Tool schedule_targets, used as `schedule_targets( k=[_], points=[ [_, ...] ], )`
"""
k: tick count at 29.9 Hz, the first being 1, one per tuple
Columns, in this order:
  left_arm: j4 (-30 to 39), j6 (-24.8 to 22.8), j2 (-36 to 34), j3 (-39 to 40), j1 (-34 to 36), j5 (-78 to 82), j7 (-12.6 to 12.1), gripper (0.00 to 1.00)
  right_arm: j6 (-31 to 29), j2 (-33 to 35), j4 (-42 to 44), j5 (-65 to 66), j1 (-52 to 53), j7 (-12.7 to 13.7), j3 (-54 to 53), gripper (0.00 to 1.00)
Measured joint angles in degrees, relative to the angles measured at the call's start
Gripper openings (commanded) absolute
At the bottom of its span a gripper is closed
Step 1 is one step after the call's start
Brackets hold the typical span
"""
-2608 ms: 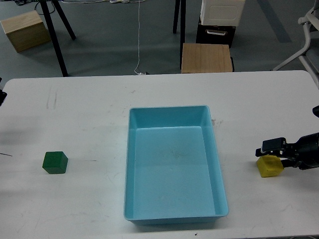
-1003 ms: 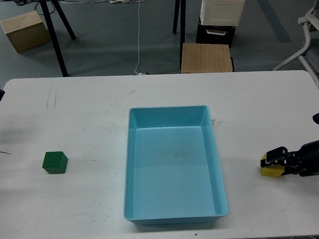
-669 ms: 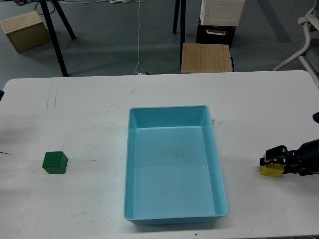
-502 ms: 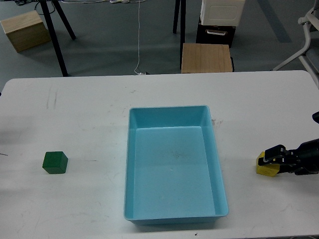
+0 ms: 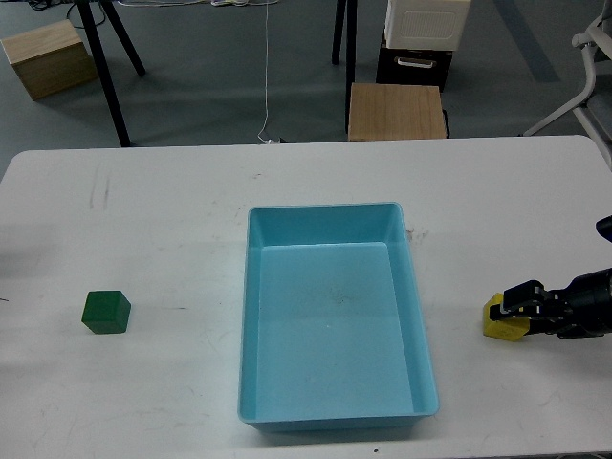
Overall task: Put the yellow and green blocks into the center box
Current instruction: 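Close the right gripper around the yellow cube, then lift the yellow cube and carry it over the blue tray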
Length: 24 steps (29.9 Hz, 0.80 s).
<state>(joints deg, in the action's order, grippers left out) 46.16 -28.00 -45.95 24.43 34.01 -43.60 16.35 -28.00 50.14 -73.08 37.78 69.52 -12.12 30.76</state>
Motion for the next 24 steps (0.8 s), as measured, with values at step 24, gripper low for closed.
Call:
schedule_targets(
  k=[24],
  points=[
    [0.0, 0.0, 0.2, 0.0, 0.2, 0.0, 0.0, 1.0, 0.0, 1.9, -1.9, 0.3, 0.7, -1.4, 0.0, 0.22]
  ],
)
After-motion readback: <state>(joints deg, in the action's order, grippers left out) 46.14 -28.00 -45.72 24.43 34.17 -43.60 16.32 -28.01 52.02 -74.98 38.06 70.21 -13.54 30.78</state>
